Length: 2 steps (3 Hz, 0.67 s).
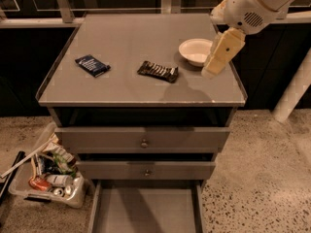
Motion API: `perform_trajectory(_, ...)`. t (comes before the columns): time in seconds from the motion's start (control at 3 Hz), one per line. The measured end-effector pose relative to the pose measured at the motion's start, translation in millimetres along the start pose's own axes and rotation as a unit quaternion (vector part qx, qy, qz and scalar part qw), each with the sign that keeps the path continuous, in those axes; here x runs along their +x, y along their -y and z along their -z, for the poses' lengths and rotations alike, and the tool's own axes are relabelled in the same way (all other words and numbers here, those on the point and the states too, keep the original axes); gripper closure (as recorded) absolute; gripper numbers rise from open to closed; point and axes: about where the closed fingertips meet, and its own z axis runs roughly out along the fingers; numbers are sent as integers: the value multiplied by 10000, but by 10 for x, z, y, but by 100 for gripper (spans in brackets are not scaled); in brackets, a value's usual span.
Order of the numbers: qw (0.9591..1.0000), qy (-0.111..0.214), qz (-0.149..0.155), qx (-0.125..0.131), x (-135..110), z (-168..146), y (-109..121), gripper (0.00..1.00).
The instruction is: Place rxbar chocolate into bottom drawer
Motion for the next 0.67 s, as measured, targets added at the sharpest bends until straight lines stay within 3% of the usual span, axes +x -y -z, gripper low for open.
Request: perform_trajectory(0.67,9987,288,224,-344,-324,-514,182,0)
